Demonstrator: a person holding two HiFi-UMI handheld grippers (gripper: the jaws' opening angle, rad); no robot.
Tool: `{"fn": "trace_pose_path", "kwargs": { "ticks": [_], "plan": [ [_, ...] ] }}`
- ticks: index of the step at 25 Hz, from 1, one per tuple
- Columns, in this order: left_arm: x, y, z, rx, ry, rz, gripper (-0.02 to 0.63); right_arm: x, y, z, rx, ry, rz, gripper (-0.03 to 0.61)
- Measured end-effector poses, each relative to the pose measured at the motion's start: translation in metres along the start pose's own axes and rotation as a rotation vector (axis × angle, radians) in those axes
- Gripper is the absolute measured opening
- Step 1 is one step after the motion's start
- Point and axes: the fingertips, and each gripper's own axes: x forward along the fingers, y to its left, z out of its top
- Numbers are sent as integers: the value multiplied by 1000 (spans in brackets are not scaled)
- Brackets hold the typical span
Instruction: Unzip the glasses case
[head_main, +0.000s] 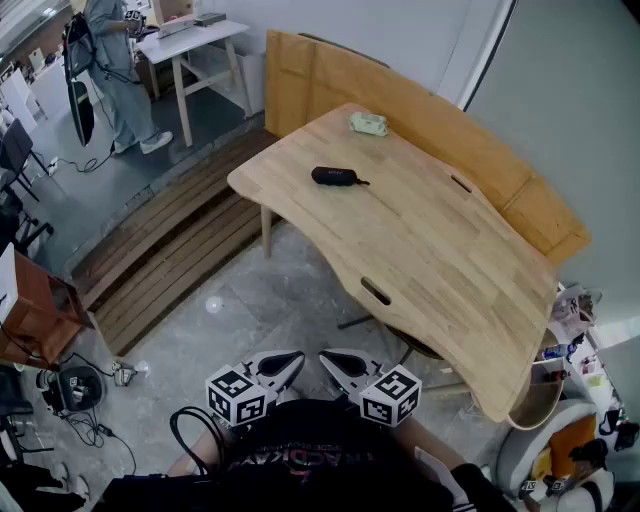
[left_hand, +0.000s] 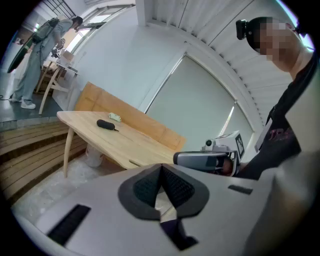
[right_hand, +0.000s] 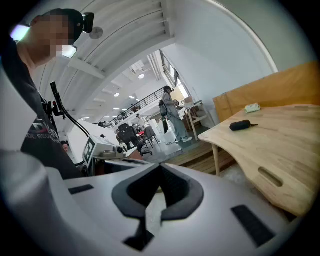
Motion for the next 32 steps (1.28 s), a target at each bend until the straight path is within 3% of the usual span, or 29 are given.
{"fn": "trace_pose_path", "kwargs": {
  "ticks": [23,32],
  "plan": [
    [1,9,3,-6,3,3,11,9,-5,5,19,-11,17,17],
    [-9,11,-2,-17,0,-11,11,10,-4,4,34,-24,-29,17]
  ]
}}
